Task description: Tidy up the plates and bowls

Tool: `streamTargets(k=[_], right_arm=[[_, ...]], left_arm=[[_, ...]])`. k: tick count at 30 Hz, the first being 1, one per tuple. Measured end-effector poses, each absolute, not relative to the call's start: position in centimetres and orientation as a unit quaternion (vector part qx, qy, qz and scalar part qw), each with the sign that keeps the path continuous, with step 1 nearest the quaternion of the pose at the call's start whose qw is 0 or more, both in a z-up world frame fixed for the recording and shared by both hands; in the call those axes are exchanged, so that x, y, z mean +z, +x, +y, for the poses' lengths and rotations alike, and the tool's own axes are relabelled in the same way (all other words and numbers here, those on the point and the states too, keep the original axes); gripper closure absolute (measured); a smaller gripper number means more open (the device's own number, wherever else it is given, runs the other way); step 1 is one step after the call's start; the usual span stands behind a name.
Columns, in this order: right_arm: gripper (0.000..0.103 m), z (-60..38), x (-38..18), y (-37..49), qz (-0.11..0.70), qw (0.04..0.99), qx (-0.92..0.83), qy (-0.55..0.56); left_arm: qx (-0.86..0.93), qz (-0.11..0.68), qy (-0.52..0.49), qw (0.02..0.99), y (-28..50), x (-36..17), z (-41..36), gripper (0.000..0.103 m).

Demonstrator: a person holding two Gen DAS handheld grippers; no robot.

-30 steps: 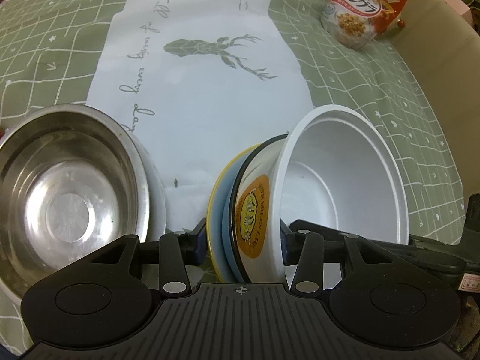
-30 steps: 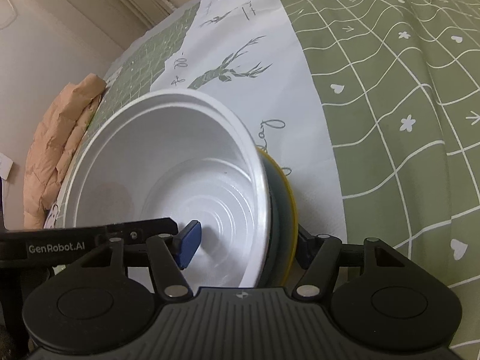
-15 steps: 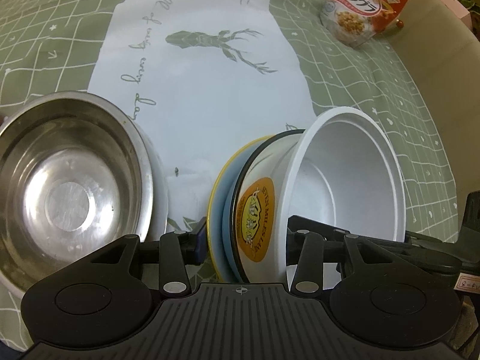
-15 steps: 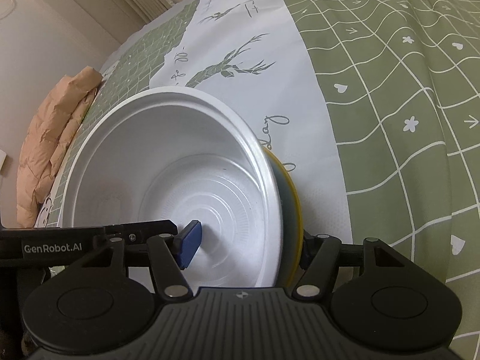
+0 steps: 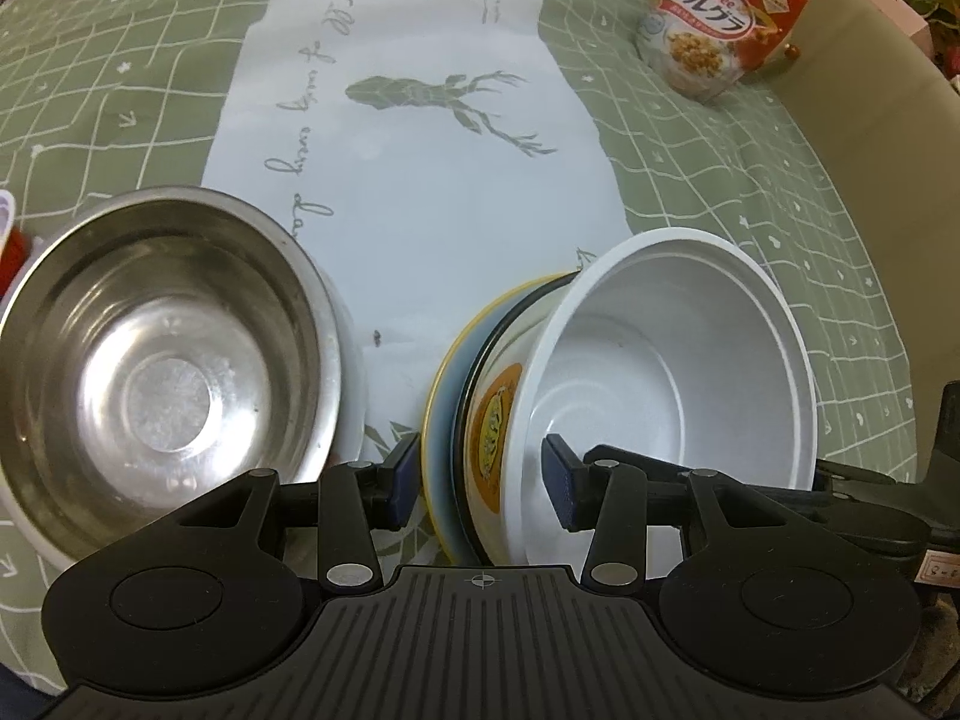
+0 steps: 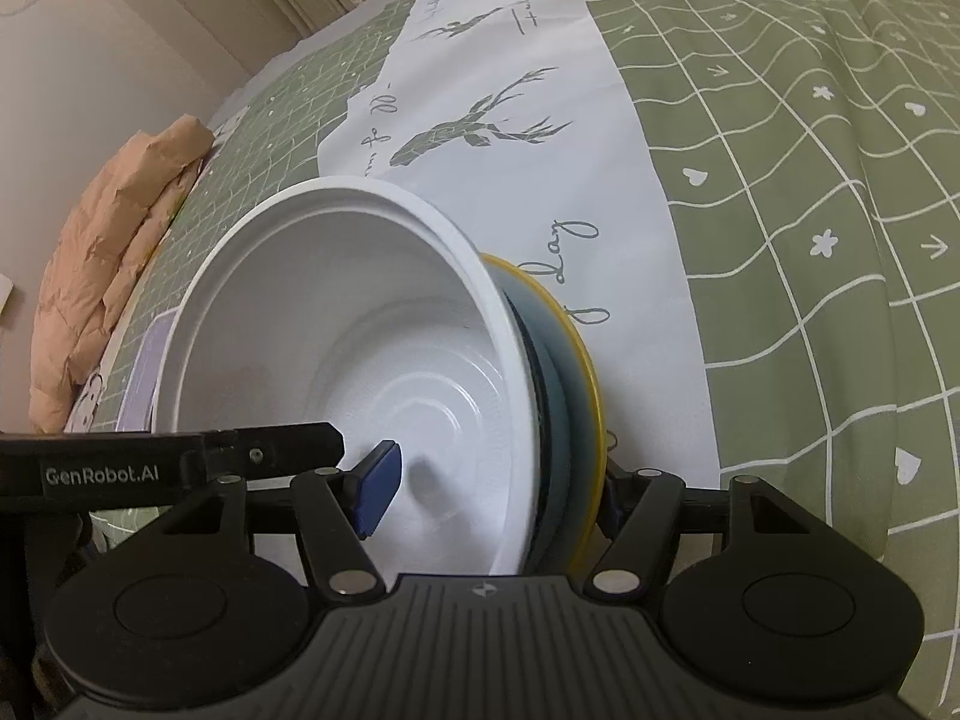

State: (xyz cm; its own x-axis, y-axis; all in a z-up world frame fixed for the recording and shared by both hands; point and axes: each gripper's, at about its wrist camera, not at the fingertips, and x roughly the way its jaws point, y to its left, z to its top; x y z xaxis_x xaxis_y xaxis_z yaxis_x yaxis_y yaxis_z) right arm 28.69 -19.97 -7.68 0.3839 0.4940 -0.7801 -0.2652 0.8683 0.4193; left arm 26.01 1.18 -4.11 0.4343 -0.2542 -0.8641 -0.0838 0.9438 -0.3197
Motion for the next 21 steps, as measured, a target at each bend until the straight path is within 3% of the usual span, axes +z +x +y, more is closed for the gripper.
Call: streamTargets(k=[21], right_arm=[[0.037, -20.6, -8.4, 29.9, 0.508, 0.821, 0.222, 0.132]], left_arm=[[-0.062, 0.52, -0.157, 0.837, 27.0, -3.9, 1.0, 0.057]])
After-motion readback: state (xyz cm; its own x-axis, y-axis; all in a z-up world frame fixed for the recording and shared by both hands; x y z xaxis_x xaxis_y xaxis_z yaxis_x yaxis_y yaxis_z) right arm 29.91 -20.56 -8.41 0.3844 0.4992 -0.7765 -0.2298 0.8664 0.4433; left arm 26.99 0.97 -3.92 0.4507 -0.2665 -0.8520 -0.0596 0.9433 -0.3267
